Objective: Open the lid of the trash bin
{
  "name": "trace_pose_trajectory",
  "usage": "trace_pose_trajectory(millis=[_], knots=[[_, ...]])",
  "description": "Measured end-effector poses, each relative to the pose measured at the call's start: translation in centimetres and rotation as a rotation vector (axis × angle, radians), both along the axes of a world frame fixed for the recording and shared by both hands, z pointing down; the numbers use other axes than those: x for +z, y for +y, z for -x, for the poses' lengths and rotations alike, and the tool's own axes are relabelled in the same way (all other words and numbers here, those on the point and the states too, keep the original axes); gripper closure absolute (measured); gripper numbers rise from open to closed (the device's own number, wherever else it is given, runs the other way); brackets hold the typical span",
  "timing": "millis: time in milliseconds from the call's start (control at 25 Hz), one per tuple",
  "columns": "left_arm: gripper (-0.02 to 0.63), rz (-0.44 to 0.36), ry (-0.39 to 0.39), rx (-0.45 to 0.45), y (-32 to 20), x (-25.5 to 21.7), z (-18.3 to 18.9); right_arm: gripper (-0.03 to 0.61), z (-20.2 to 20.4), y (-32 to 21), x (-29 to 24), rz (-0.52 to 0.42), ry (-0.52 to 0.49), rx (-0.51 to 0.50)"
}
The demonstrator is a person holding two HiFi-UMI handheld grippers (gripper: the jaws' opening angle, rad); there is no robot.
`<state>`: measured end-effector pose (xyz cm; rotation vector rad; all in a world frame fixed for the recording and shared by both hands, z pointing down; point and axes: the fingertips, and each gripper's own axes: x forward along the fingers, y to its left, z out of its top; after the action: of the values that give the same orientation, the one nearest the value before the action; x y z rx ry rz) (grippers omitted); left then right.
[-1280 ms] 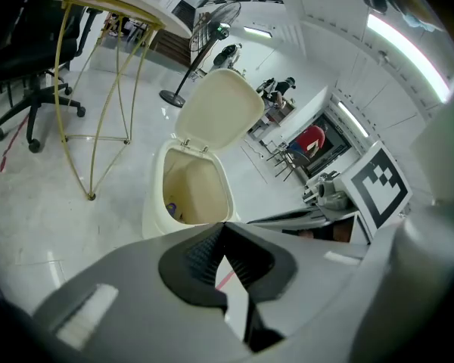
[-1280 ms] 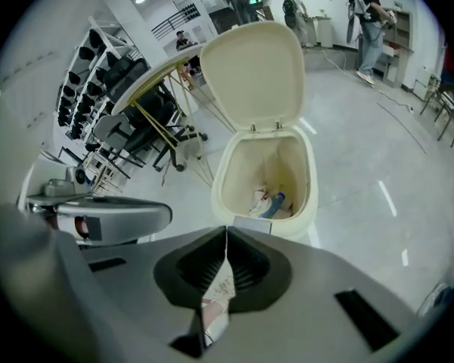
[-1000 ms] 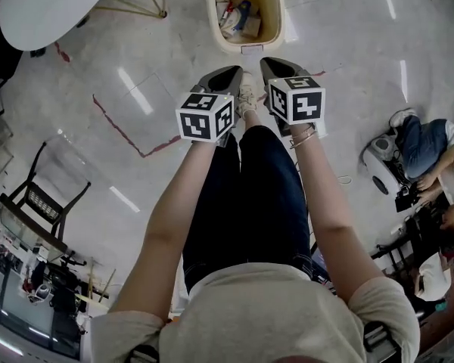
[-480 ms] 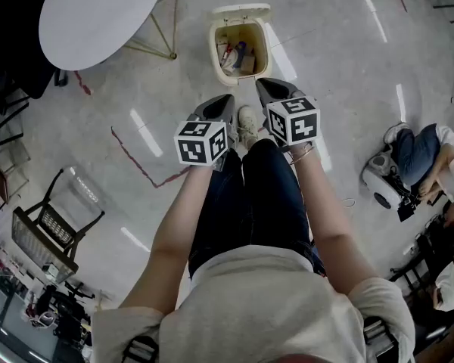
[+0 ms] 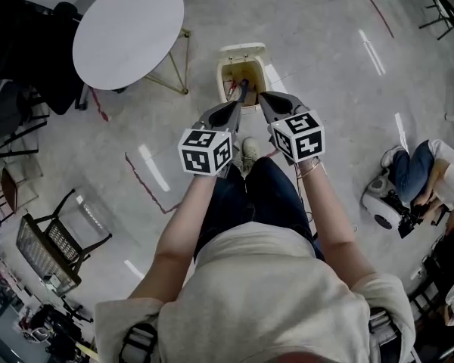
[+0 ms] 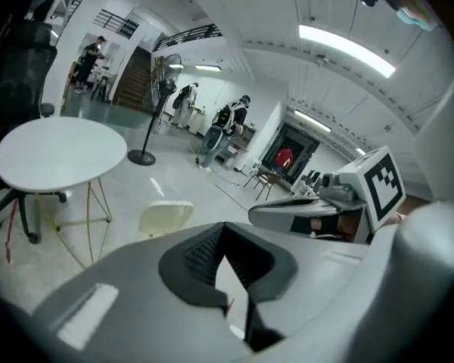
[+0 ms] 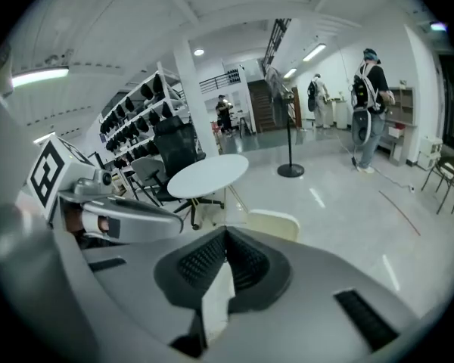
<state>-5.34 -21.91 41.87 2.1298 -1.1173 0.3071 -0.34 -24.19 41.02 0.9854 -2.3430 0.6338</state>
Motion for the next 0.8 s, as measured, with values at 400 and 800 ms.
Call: trace_pose_trajectory(millis=[400, 800], knots=[[0.604, -0.159, -0.024, 0.051, 0.4, -7.7, 0.1, 0.572, 1.0, 0.4, -11.4, -0.301, -0.101, -0.015], [0.604, -0.261, -0.02, 0.031, 0.8, -10.8, -0.5, 0.571, 0.1, 1.7, -14.5, -0.368, -0.179, -0.007]])
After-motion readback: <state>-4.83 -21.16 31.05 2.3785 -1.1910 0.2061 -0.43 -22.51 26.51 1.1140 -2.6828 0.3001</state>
